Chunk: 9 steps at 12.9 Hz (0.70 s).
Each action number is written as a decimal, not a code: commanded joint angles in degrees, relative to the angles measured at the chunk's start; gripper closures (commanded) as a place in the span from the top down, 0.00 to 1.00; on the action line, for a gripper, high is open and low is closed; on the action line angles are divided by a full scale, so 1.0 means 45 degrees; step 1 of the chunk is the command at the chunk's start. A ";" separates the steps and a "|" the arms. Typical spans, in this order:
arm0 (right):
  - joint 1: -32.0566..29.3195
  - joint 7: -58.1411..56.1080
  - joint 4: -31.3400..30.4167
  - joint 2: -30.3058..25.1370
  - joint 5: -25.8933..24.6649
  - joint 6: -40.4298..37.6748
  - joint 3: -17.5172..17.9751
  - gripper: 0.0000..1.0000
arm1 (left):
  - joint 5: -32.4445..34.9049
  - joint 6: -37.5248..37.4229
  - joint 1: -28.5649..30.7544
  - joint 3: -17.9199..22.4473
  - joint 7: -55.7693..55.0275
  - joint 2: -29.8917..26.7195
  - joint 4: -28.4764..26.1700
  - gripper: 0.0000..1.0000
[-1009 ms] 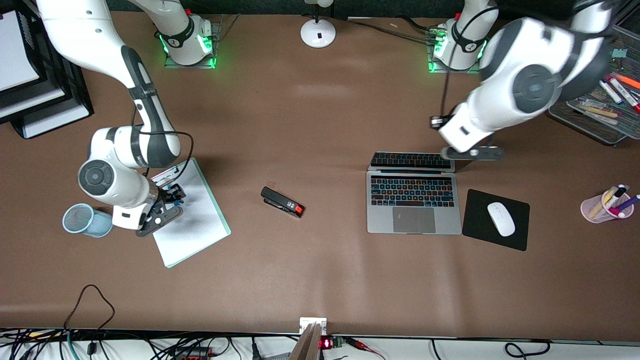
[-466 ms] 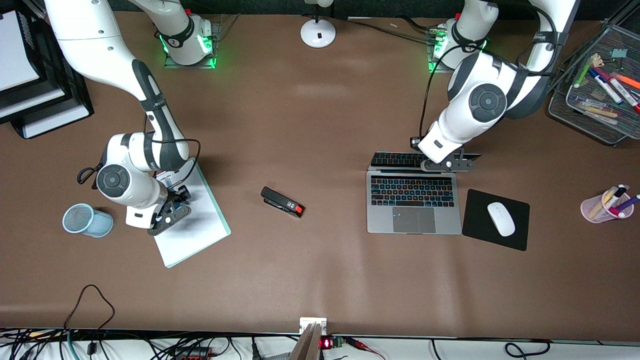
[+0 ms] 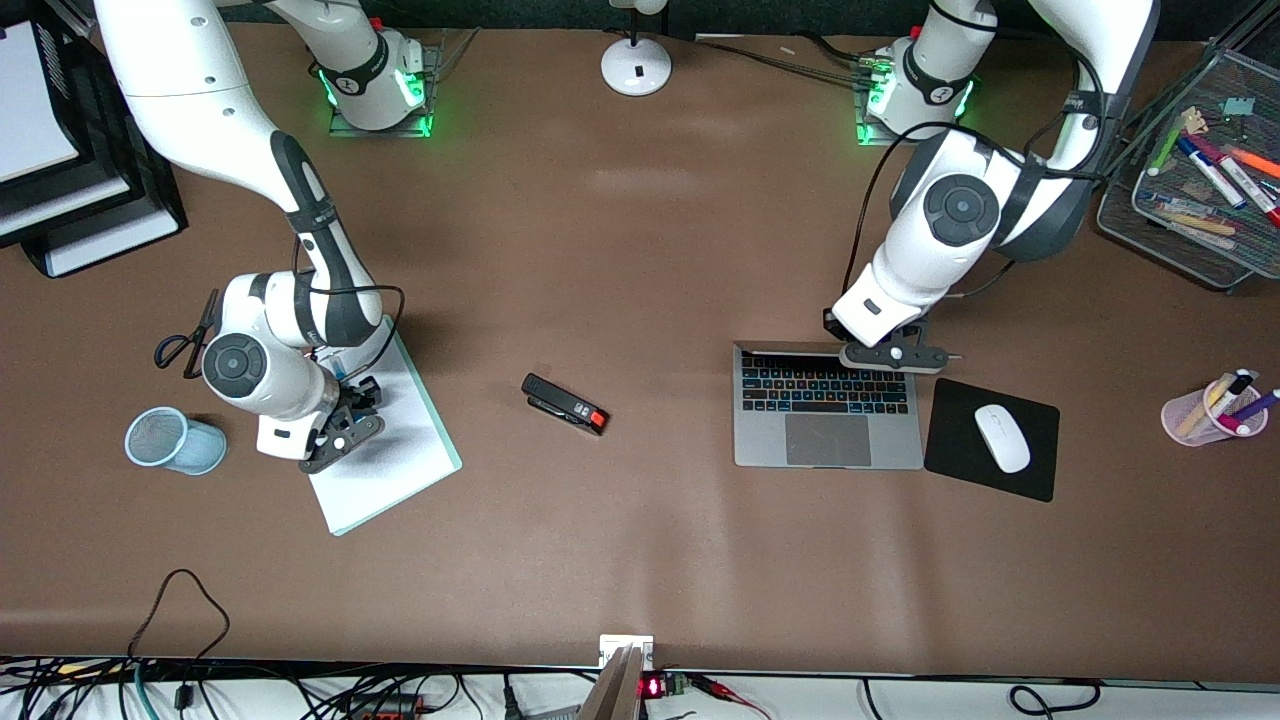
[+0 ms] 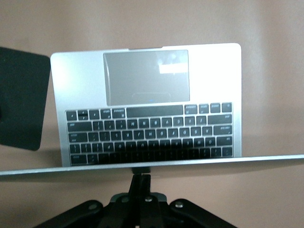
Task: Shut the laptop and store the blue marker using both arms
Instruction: 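Carry the marker to the pen cup while the left gripper pushes the lid down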
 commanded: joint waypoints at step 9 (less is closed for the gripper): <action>-0.1166 -0.1559 0.0937 -0.1848 0.0231 -0.1833 0.0085 0.00 | 0.0355 0.0050 0.0030 0.0069 0.0048 0.4144 0.4402 0.00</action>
